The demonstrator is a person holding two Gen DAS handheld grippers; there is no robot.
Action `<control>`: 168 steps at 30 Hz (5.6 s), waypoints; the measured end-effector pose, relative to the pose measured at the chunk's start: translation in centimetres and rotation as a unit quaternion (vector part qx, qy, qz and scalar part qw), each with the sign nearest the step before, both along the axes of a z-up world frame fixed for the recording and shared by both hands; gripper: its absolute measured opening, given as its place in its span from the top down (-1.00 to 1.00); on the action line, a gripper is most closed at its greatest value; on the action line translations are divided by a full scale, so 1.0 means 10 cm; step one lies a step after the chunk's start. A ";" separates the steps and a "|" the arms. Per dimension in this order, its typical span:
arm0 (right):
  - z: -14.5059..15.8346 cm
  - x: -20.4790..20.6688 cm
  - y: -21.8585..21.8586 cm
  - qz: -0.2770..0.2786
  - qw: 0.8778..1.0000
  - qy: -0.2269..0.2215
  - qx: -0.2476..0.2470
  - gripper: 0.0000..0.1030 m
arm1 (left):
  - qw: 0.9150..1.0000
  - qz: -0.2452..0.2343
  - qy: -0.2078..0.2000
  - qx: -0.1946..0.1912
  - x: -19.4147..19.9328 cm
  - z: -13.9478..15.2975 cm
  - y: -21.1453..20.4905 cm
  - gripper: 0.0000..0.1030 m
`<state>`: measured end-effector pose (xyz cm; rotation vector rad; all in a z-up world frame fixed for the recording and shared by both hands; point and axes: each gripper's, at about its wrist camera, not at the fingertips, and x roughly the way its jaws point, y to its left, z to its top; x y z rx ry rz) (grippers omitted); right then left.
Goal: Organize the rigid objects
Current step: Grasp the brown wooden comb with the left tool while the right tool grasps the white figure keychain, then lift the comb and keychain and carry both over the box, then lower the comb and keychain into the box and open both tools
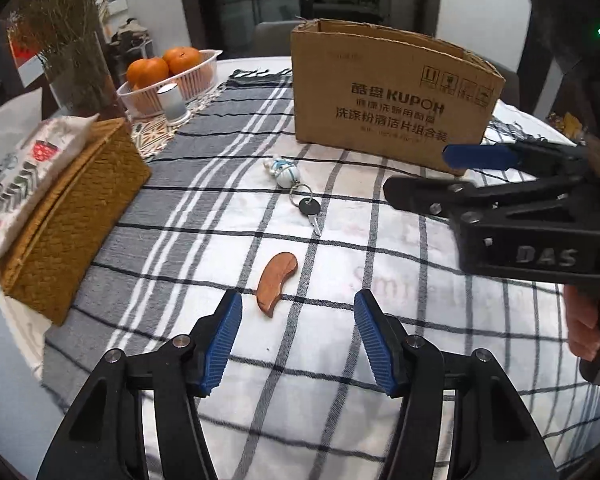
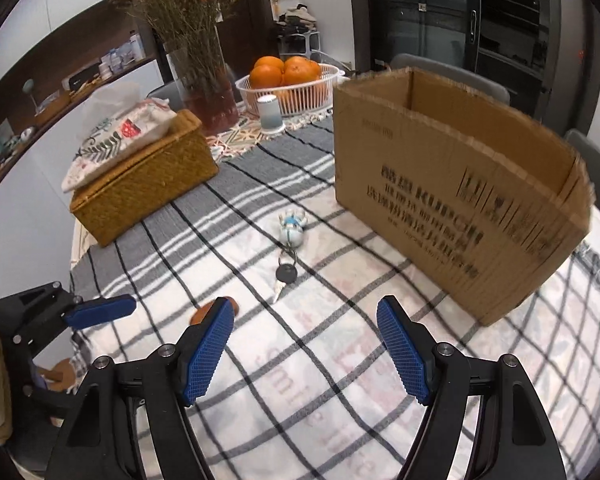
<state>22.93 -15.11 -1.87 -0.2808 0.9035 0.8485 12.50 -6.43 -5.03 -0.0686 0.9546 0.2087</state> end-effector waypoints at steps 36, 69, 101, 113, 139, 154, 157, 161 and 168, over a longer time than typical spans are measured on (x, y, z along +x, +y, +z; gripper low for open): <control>-0.63 -0.20 0.16 -0.119 0.993 0.005 -0.015 -0.44 | 0.994 -0.106 -0.037 -0.013 0.33 -0.64 0.42 0.57; -0.76 0.45 1.02 -0.123 0.992 0.012 0.003 0.01 | 0.997 -0.038 -0.055 -0.040 0.78 -0.48 1.42 0.57; -0.26 0.33 0.67 -0.260 0.964 0.013 0.052 0.46 | 0.990 -0.100 -0.076 -0.064 1.07 0.07 1.31 0.57; 0.27 0.18 0.28 -0.327 0.941 -0.018 0.086 0.46 | 0.978 -0.159 -0.118 -0.072 1.17 0.57 0.97 0.57; 1.23 0.43 -0.20 -0.367 0.921 -0.094 0.095 0.46 | 0.958 -0.227 -0.165 -0.059 1.63 1.49 0.46 0.57; 1.36 0.98 -0.23 -0.347 0.932 -0.086 0.053 0.46 | 0.963 -0.238 -0.120 -0.033 2.22 1.58 0.30 0.57; 1.30 1.14 -0.23 -0.344 0.936 -0.069 0.038 0.46 | 0.966 -0.237 -0.100 -0.016 2.38 1.53 0.26 0.57; 1.20 1.30 -0.24 -0.345 0.937 -0.052 0.016 0.46 | 0.969 -0.240 -0.064 0.000 2.56 1.40 0.21 0.57; 0.95 1.56 -0.26 -0.341 0.940 0.001 -0.020 0.46 | 0.971 -0.239 0.013 0.002 2.84 1.13 0.15 0.57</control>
